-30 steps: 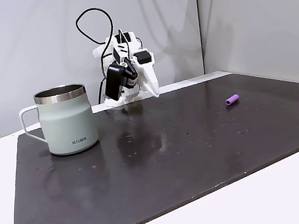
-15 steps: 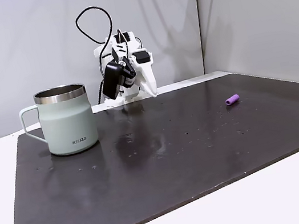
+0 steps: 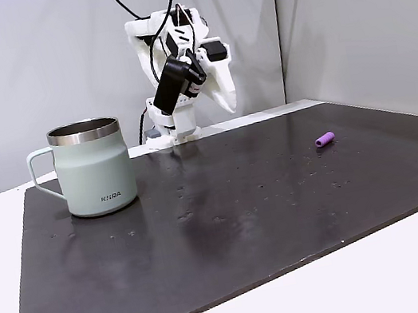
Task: Grasp a pengrip and put it in the cup.
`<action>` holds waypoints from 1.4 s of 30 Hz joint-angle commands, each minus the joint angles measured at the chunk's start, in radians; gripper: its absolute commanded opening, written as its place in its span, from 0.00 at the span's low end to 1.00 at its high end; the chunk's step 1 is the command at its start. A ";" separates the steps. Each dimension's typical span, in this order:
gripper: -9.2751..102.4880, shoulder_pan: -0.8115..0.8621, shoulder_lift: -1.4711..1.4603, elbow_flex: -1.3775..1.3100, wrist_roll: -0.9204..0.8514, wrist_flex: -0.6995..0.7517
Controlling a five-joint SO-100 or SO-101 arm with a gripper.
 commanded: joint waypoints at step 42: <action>0.32 -0.374 -1.031 -0.917 0.451 0.201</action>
